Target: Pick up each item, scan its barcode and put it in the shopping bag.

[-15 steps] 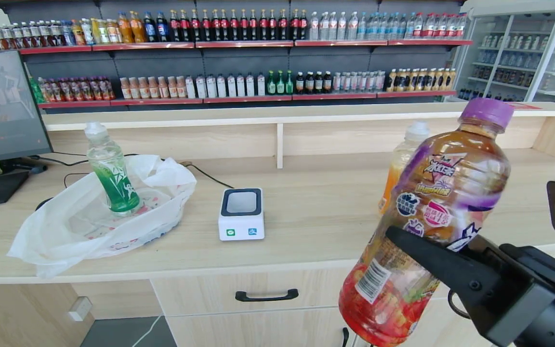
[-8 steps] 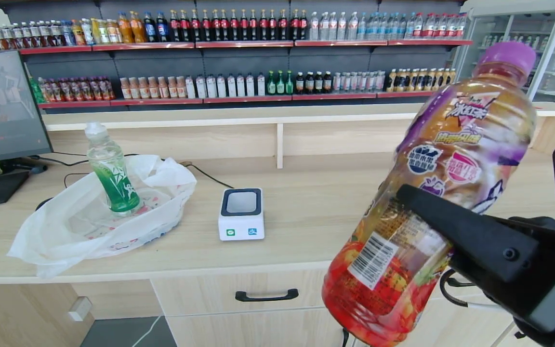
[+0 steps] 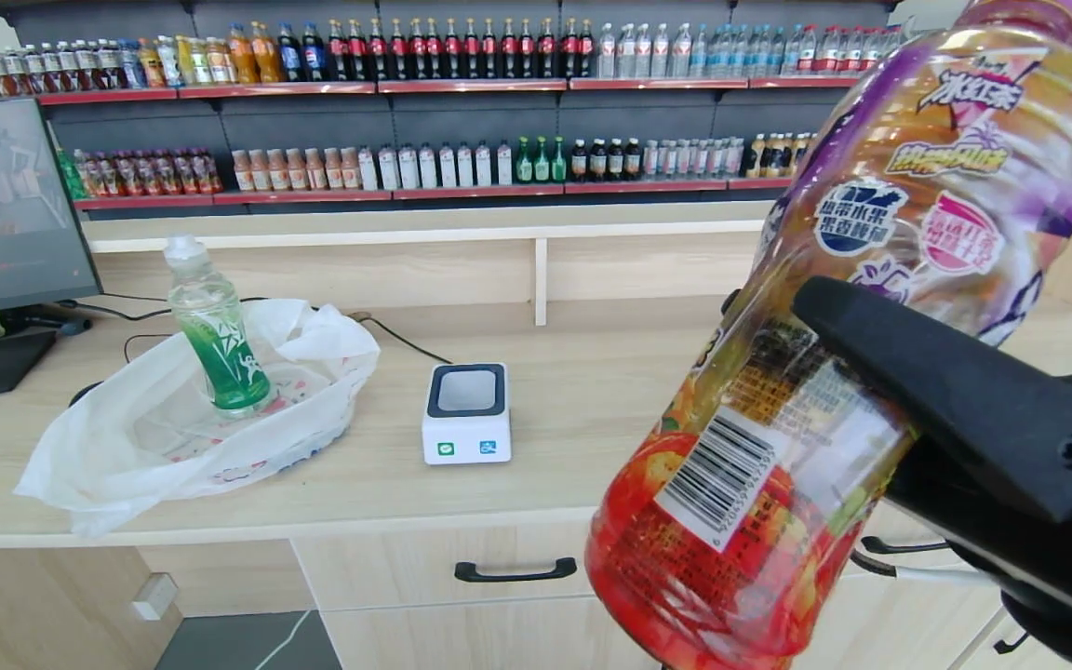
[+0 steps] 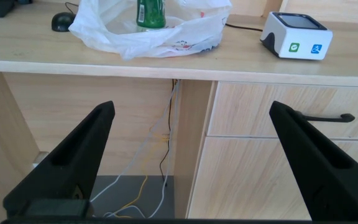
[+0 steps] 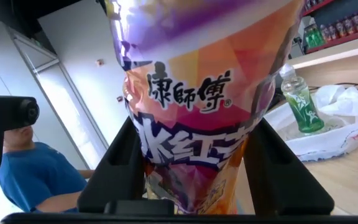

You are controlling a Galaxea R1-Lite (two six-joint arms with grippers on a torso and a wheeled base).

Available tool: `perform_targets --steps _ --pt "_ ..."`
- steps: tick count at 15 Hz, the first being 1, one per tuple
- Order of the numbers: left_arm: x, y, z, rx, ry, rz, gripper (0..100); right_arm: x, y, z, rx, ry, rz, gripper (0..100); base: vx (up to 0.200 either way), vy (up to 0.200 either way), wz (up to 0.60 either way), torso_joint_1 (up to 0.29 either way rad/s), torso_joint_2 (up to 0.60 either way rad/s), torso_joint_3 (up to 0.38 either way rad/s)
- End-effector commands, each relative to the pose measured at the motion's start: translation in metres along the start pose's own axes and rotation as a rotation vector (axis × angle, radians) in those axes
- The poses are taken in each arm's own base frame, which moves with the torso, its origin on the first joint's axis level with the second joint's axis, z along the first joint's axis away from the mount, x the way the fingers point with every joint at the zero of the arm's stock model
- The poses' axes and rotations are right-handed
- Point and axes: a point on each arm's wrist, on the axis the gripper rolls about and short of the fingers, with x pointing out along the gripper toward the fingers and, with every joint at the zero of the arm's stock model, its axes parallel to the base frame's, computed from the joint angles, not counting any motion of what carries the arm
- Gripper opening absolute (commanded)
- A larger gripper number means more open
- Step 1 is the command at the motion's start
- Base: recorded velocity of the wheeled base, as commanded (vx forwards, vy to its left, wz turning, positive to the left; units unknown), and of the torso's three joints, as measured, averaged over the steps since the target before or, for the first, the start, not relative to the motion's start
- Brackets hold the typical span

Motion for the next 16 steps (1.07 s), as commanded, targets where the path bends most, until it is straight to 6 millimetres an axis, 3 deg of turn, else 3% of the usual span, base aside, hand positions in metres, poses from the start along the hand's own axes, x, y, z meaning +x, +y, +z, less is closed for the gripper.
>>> perform_targets --steps 1,16 --pt "0.0000 0.0000 0.0000 0.000 0.000 0.000 100 0.0003 0.0007 -0.0005 0.001 0.002 0.004 0 0.000 0.000 0.00 0.000 0.00 0.000" --pt "0.0000 0.0000 0.0000 0.005 0.000 0.000 100 -0.0025 0.0049 0.0023 -0.006 -0.006 0.017 0 0.000 0.000 0.00 0.000 0.00 0.000"
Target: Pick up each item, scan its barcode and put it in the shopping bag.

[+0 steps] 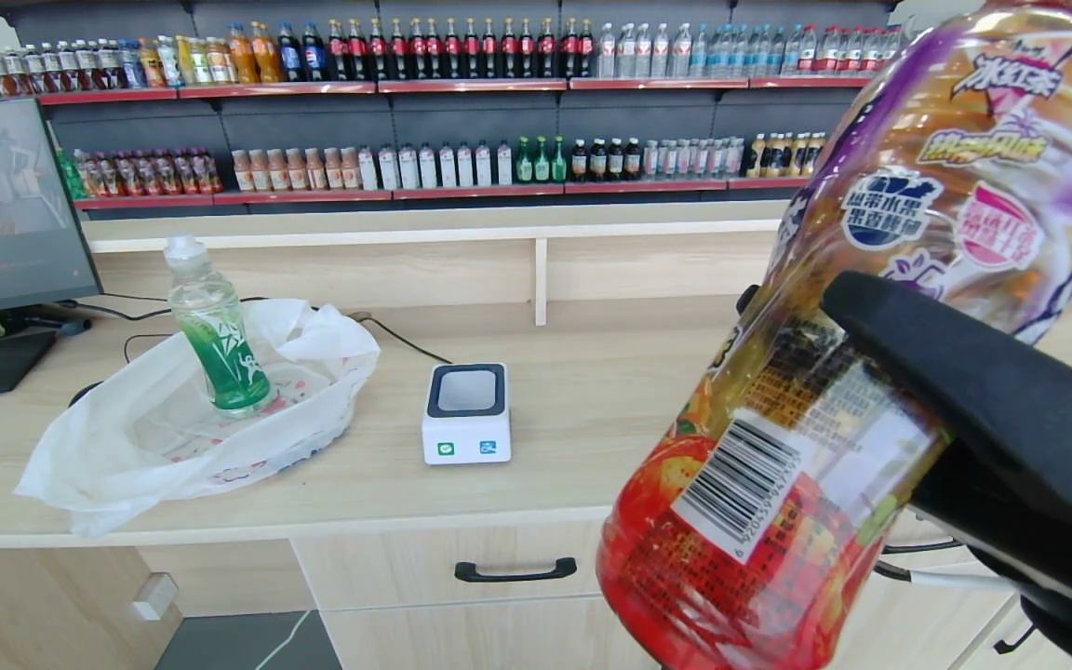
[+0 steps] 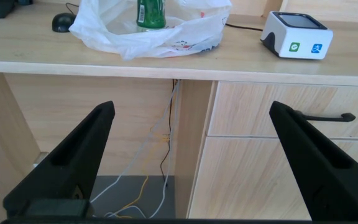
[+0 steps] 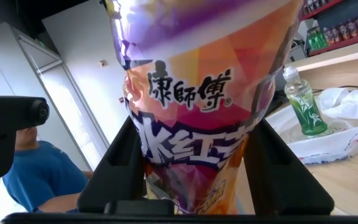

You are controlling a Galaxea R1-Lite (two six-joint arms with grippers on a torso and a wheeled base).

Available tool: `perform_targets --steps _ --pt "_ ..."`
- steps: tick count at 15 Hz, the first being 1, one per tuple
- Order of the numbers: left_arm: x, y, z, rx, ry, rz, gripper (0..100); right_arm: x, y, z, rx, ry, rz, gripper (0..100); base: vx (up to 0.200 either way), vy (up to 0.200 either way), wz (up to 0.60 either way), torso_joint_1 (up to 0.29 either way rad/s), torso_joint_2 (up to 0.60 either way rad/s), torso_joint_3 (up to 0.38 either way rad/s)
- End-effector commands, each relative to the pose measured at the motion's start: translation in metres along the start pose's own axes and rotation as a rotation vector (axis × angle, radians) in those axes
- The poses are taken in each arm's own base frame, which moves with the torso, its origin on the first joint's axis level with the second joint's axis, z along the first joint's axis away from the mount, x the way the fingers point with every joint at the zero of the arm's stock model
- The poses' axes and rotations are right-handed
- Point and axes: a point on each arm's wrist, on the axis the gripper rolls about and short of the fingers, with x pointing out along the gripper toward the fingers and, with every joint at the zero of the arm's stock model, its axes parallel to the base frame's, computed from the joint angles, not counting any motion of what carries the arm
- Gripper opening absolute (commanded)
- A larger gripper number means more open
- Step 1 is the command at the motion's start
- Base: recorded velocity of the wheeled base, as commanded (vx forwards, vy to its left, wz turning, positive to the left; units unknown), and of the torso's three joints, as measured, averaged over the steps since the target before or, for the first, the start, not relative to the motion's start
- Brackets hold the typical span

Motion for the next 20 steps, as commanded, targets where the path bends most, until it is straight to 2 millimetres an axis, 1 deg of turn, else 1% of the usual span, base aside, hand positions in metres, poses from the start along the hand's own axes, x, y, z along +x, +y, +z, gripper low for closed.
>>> perform_targets --steps 1,5,11,13,15,17,18,20 --pt "0.000 0.000 0.000 0.000 -0.001 0.000 100 -0.001 0.001 0.001 -0.001 -0.003 0.002 0 0.000 0.000 0.00 0.000 0.00 0.000" --pt "0.000 0.000 0.000 0.000 -0.001 0.000 100 -0.006 0.002 0.001 0.000 0.001 -0.003 0 0.000 0.000 0.00 0.000 0.00 0.000" --pt "0.000 0.000 0.000 0.000 -0.001 0.000 100 -0.006 0.000 0.001 -0.009 0.001 -0.010 0 0.000 0.000 0.00 0.000 0.00 0.000" --pt "0.000 0.000 0.000 0.000 -0.001 0.000 100 -0.006 -0.003 -0.002 -0.032 0.011 -0.018 0 0.000 0.000 0.00 0.000 0.00 0.000" --pt "0.000 0.000 0.000 -0.001 -0.001 0.000 100 -0.005 -0.010 -0.010 -0.105 0.044 -0.043 0 0.000 0.000 0.00 0.000 0.00 0.000" --pt "0.000 0.000 0.000 -0.001 -0.001 0.002 100 -0.010 -0.022 -0.026 -0.195 0.119 -0.090 0 0.000 0.000 0.00 0.000 0.00 0.000" --pt "0.000 0.000 0.000 -0.001 -0.001 0.002 100 -0.013 -0.031 -0.030 -0.251 0.145 -0.125 0 0.000 0.000 0.00 0.000 0.00 0.000" --pt "0.000 0.000 0.000 -0.001 -0.001 0.000 100 -0.018 -0.048 -0.030 -0.381 0.172 -0.196 0 0.000 0.000 0.00 0.000 0.00 0.000"
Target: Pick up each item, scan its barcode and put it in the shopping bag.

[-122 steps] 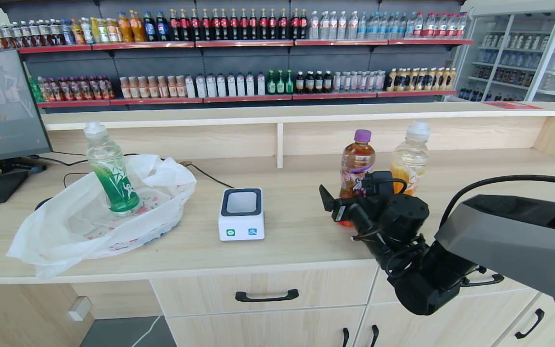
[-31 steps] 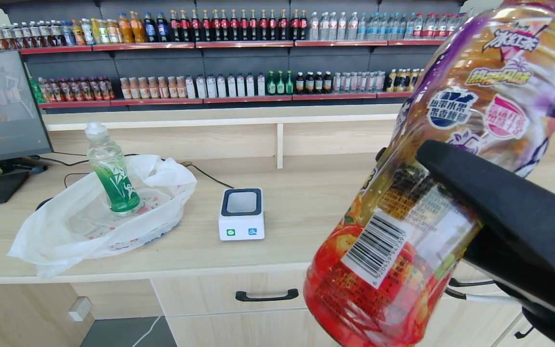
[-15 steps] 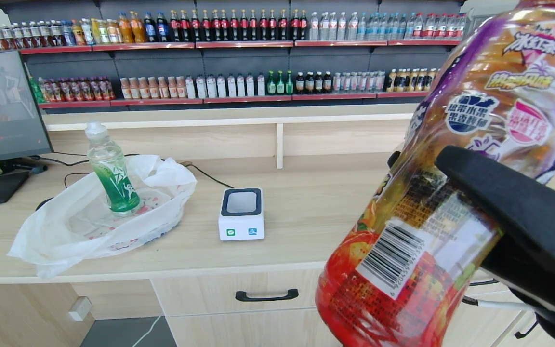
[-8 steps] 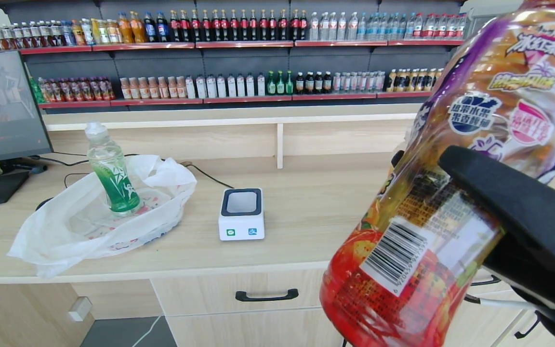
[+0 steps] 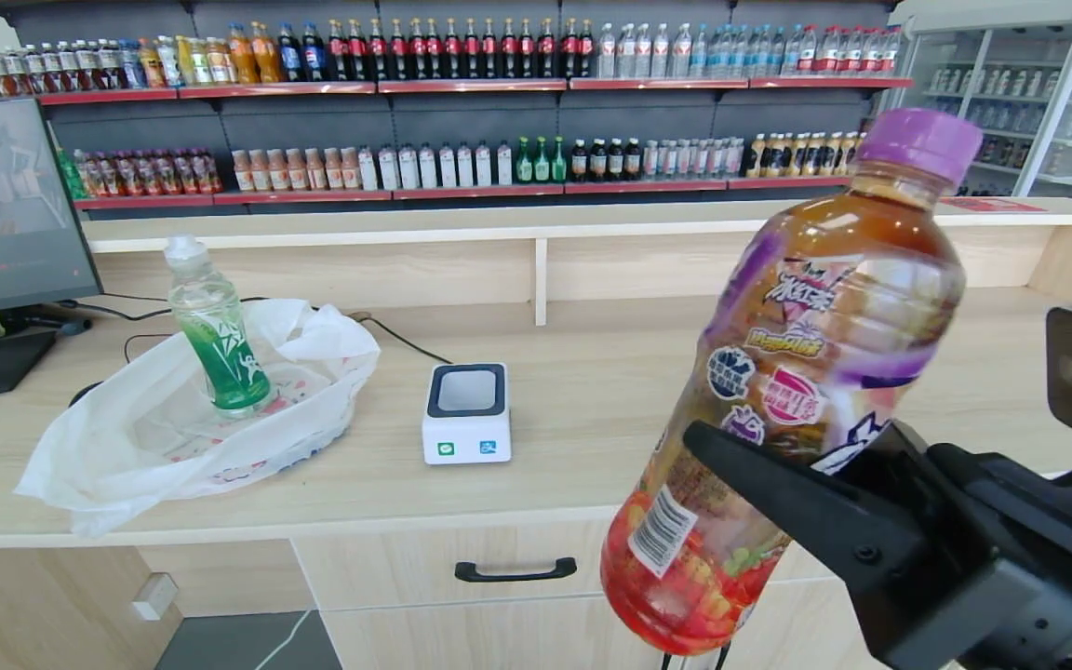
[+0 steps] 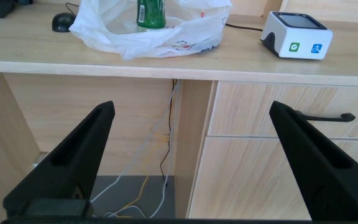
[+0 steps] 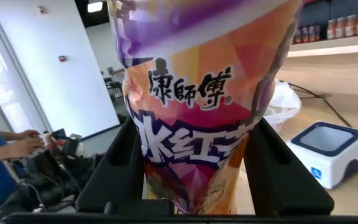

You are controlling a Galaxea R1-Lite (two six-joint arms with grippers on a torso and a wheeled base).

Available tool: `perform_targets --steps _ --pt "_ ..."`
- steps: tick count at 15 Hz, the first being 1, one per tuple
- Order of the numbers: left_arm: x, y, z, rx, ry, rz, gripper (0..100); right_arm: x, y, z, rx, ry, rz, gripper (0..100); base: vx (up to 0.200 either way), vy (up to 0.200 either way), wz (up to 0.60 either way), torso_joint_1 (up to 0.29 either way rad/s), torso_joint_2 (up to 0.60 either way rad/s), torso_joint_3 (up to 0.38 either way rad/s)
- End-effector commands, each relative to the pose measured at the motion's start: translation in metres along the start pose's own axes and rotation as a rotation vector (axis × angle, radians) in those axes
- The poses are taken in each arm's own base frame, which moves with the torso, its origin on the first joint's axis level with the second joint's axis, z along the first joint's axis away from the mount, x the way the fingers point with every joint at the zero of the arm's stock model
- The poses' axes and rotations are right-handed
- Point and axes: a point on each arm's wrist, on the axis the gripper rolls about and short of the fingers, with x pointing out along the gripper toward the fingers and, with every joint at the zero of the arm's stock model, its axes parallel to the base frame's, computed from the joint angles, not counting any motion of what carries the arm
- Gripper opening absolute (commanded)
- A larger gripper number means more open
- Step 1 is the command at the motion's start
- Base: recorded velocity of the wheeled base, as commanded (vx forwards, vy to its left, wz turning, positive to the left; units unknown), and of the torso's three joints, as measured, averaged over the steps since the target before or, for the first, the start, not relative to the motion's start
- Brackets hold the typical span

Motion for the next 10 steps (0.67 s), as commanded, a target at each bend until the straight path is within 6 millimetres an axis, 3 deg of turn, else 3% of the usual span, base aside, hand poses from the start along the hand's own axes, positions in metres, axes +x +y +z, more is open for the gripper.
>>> perform_targets --steps 1,4,7,10 --pt "0.000 0.000 0.000 0.000 -0.001 0.000 100 0.000 -0.018 -0.018 -0.082 0.074 -0.073 0 0.000 0.000 0.00 0.000 0.00 0.000" --pt "0.000 0.000 0.000 0.000 -0.001 0.002 100 -0.003 -0.042 -0.026 -0.214 0.114 -0.223 0 0.000 0.000 0.00 0.000 0.00 0.000" --pt "0.000 0.000 0.000 0.000 -0.001 0.000 100 0.003 -0.067 -0.008 -0.327 0.019 -0.443 0 0.000 0.000 0.00 0.000 0.00 0.000" --pt "0.000 0.000 0.000 0.000 -0.001 0.000 100 0.003 -0.081 0.005 -0.361 -0.028 -0.509 0 0.000 0.000 0.00 0.000 0.00 0.000"
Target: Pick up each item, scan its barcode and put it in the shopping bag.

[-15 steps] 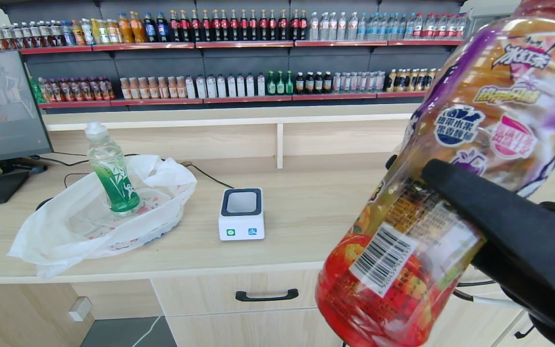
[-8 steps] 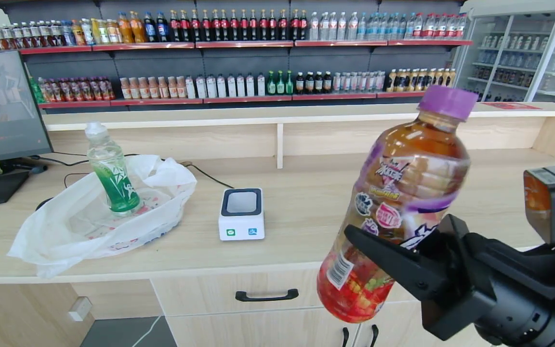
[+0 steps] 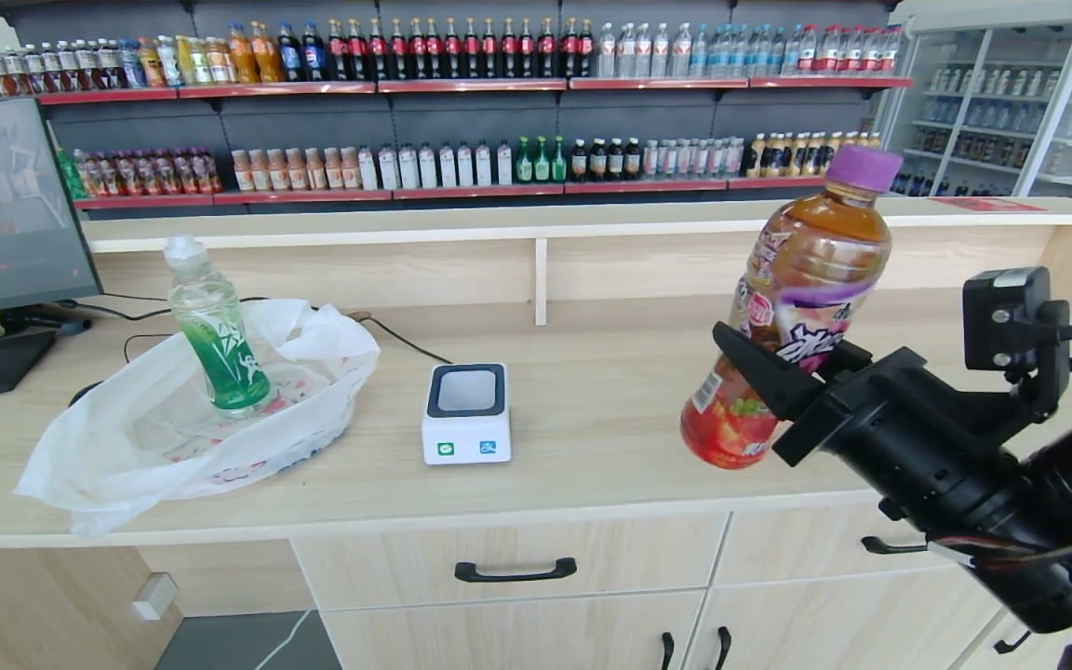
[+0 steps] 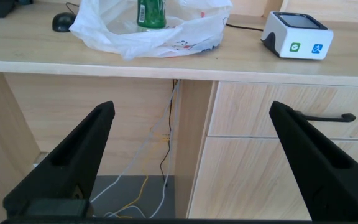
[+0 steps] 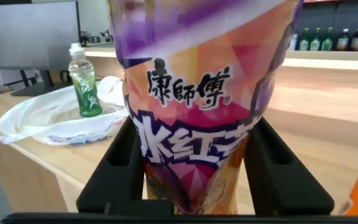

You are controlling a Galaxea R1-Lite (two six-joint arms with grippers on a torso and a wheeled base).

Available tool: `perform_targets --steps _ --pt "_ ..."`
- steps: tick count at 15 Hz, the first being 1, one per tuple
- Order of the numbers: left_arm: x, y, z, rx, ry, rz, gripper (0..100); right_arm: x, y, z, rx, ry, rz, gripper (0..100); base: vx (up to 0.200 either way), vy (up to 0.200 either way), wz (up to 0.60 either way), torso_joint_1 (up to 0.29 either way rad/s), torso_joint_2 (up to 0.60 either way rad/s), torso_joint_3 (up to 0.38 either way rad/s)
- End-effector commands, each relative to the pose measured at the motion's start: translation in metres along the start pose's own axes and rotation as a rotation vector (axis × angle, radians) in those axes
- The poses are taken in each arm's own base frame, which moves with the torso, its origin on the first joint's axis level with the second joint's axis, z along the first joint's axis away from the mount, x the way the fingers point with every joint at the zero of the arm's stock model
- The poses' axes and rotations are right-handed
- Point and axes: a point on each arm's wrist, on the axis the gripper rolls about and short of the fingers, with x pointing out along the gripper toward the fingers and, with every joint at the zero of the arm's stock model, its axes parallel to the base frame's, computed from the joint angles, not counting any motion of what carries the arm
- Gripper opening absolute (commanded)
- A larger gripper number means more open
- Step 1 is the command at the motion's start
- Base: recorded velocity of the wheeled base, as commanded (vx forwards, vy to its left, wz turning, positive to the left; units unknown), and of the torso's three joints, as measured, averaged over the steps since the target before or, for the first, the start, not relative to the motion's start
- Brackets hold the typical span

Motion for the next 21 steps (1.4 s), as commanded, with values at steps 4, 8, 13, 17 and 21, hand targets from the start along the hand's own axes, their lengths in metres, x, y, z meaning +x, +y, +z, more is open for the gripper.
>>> perform_targets --steps 4,8,13,17,21 --pt "0.000 0.000 0.000 0.000 0.000 0.000 100 0.005 -0.011 0.002 -0.026 -0.017 -0.108 0 0.000 0.050 0.00 0.001 0.00 0.001" --pt "0.000 0.000 0.000 -0.003 0.000 0.000 100 0.008 -0.012 -0.002 -0.014 -0.010 -0.196 0 0.000 0.200 0.00 0.011 0.00 0.000" --pt "0.000 0.000 0.000 -0.003 0.000 0.000 100 0.011 -0.012 -0.010 -0.030 0.016 -0.197 0 0.000 0.200 0.00 -0.003 0.00 0.002" --pt "0.000 0.000 0.000 -0.003 0.000 0.002 100 0.011 -0.012 -0.017 -0.036 0.042 -0.196 0 0.000 0.200 0.00 0.002 0.00 0.002" --pt "0.000 0.000 0.000 -0.003 0.000 0.000 100 0.014 -0.013 -0.021 -0.053 0.053 -0.197 0 0.000 0.200 0.00 0.001 0.00 0.004"
